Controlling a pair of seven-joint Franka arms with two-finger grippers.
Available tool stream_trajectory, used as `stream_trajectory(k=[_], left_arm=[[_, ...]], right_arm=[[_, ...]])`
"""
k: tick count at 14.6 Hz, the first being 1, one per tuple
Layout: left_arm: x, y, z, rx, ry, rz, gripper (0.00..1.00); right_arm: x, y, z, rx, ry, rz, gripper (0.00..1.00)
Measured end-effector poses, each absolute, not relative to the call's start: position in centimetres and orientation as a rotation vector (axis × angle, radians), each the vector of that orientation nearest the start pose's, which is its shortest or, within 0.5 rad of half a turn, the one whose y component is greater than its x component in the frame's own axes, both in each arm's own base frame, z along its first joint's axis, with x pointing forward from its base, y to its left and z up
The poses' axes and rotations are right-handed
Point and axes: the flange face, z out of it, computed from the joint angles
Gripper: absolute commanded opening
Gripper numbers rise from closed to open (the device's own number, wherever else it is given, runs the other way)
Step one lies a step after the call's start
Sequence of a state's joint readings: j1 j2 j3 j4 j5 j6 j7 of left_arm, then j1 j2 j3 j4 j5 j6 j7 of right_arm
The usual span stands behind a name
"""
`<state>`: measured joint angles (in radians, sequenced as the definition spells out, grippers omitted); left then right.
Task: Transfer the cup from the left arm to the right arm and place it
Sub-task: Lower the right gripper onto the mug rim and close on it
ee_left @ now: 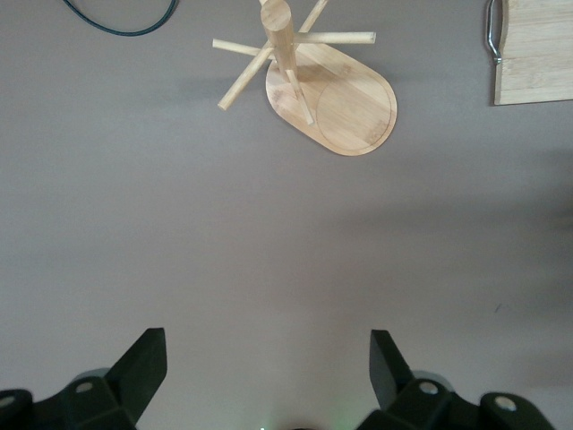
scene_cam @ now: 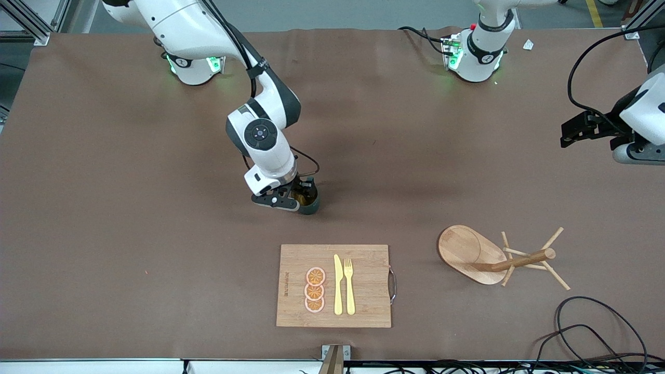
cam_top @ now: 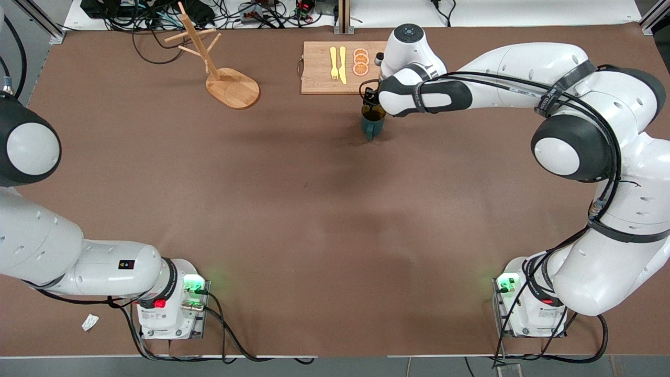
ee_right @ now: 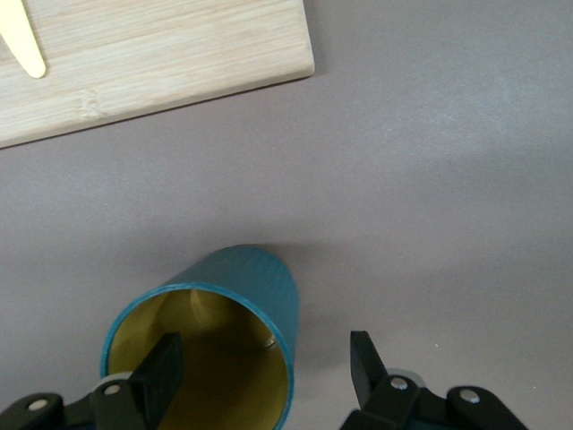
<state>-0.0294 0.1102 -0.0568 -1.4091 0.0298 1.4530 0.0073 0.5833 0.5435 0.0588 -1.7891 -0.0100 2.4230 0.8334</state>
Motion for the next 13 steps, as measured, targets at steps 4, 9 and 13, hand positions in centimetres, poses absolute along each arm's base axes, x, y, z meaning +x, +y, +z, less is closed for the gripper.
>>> stream_trajectory(k=[4,9,13], left_arm=[[57.5,-4.4,62.8,-3.111,0.141,0.102,1.00],[57.5,-4.4,62.8,-3.111,0.142,0.102,1.00],[57.5,-4.5,62.8,-3.110,0.167,0.102,1.00]], right_arm=[[53.7,39.7,25.4,-3.052,0.294,-0.080,0.42],[53.7,39.7,24.6,-3.058,0.298,-0.068,0.08],[53.5,39.9,24.5,-3.066,0.266,-0.067,0.02]])
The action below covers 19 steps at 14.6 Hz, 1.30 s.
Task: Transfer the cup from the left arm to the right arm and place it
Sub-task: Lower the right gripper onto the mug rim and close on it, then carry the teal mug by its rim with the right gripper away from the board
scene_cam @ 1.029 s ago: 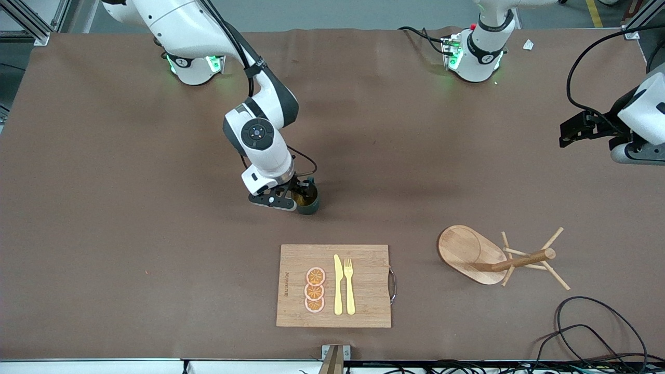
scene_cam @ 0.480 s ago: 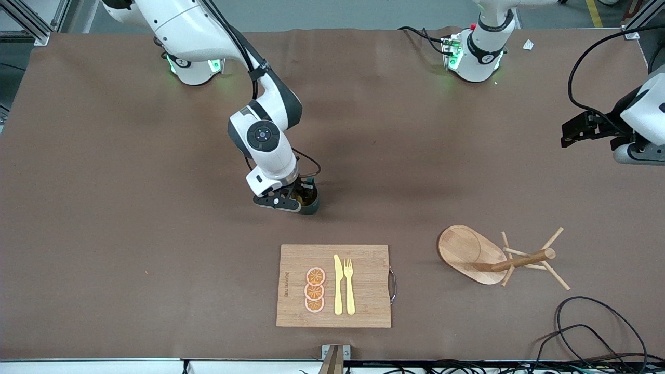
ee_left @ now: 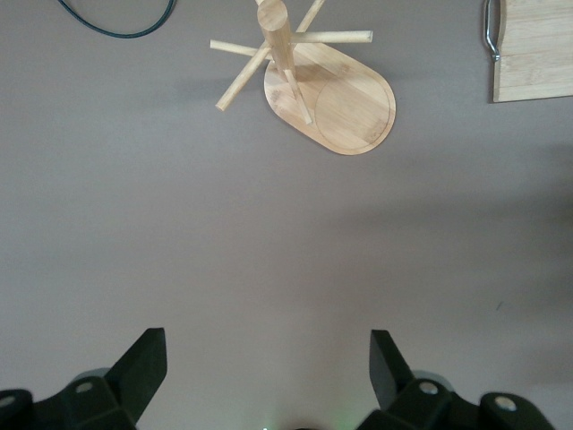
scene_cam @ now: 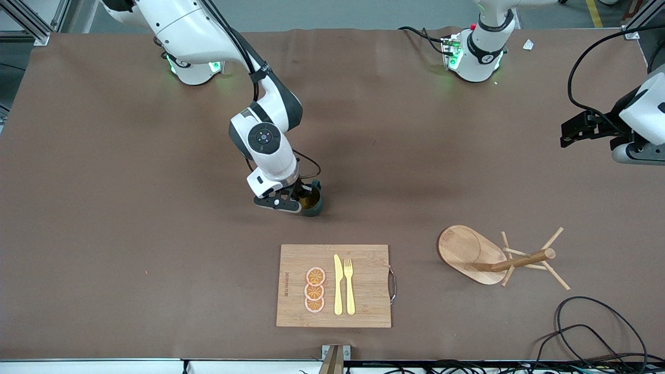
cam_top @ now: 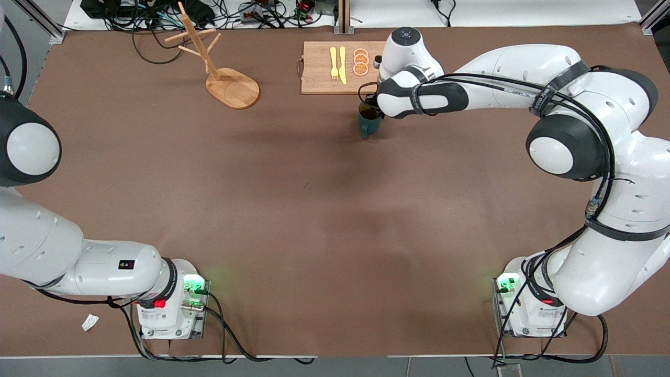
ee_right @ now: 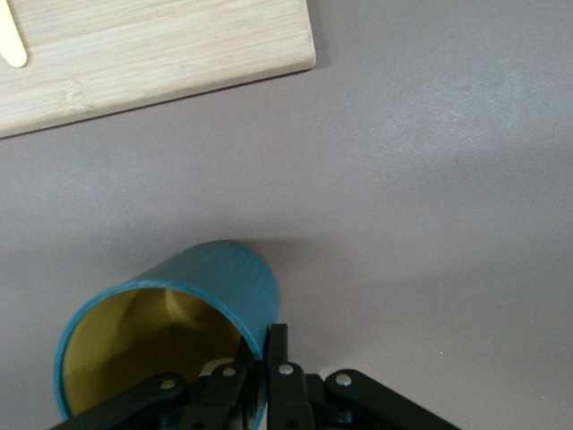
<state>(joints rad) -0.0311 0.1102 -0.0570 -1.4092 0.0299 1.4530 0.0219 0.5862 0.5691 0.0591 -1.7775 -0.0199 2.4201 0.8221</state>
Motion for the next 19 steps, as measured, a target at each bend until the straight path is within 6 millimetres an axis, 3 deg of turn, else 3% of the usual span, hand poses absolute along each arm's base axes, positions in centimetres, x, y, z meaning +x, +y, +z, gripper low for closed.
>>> stream_trajectory(k=[5,11,15,19], left_arm=[[57.5,-4.6,62.8,-3.109,0.173,0.102,1.00],[57.5,-4.6,62.8,-3.109,0.189,0.102,1.00],[57.5,-4.6,62.7,-3.109,0.192,0.104,1.00],[57.5,-4.6,62.6,-3.108,0.194,0.109,1.00]], right_arm=[[53.6,39.6,25.6,-3.118,-0.136,-0.020,0.00],[55.4,34.6,30.6,-3.152,-0.626,0.049,0.00],[56.7,28.4,31.7,-3.107,-0.873,0.092,0.00],[56.4,21.3,31.8,-3.032,-1.081,0.125,0.00]])
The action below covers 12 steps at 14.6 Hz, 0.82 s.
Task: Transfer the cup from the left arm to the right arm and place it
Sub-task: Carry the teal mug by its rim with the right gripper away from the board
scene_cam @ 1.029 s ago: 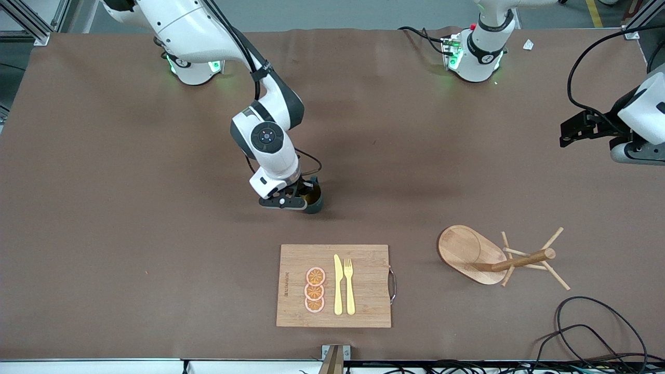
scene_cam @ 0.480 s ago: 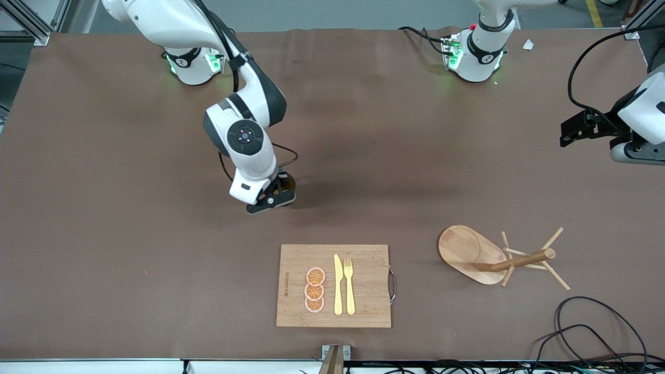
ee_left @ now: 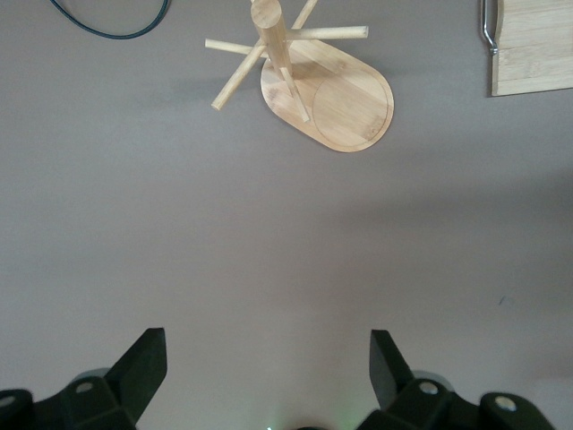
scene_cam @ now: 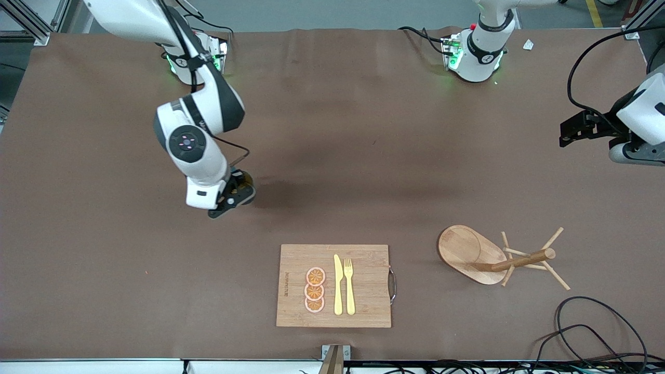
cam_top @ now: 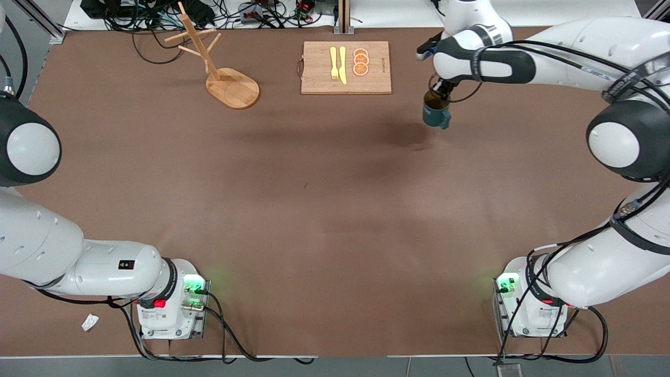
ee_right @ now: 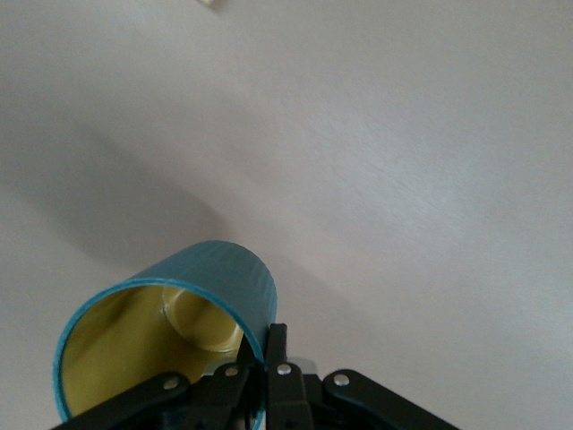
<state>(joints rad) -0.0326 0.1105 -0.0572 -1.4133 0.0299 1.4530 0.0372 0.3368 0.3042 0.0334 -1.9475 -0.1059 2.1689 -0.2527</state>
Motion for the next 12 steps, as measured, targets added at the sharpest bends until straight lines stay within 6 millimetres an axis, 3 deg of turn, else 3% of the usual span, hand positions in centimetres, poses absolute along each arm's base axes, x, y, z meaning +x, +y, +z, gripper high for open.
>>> stream_trajectory(k=[7,12], left_arm=[[57.5,-4.8,62.6,-3.108,0.199,0.109,1.00],[57.5,-5.0,62.5,-3.107,0.204,0.109,1.00]], right_arm=[[53.8,8.0,29.6,-2.846,-1.455,0.094,0.00],[53.7,2.5,29.9,-2.648,-1.798,0.066,0.00]])
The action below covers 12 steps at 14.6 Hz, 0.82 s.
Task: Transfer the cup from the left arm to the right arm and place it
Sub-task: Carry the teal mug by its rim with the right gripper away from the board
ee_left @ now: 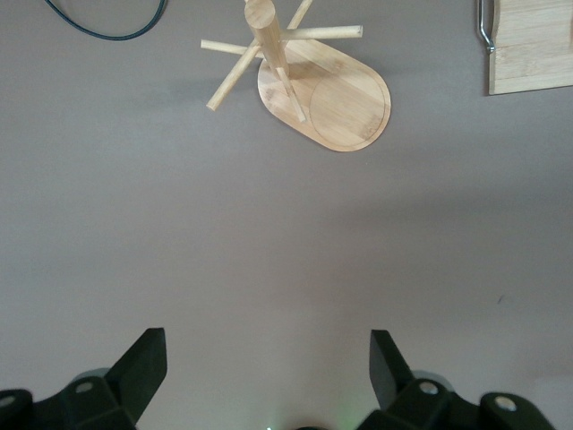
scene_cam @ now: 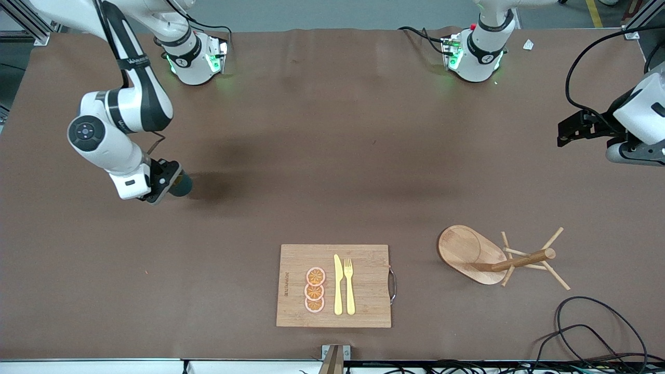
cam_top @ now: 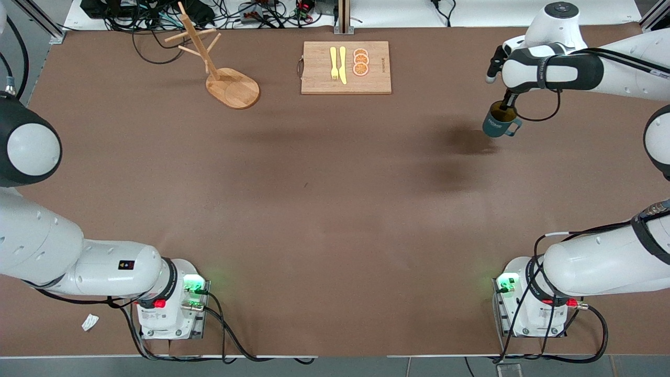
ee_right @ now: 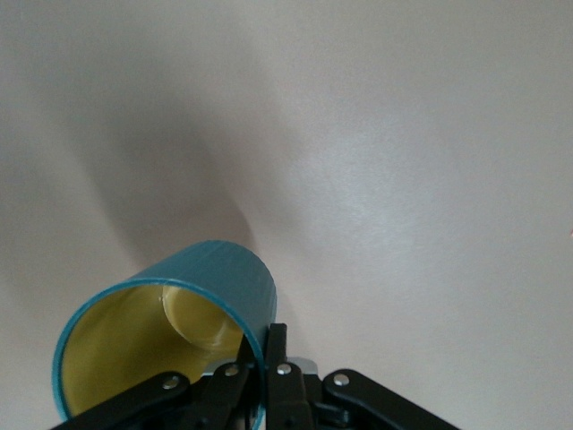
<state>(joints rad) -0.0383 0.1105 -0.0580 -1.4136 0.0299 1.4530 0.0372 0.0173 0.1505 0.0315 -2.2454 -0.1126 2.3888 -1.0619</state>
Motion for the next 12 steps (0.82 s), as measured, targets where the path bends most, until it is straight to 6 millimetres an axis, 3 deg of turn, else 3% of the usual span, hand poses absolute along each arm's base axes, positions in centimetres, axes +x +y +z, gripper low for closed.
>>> stream_trajectory(k=[7,12], left_arm=[[57.5,-5.0,62.5,-3.107,0.204,0.109,1.00],[57.5,-4.8,62.5,-3.108,0.199,0.110,1.00]], right_arm=[[53.6,-2.0,29.6,-2.385,-2.127,0.074,0.00],[53.4,-2.9,28.1,-2.314,-2.195,0.076,0.00]])
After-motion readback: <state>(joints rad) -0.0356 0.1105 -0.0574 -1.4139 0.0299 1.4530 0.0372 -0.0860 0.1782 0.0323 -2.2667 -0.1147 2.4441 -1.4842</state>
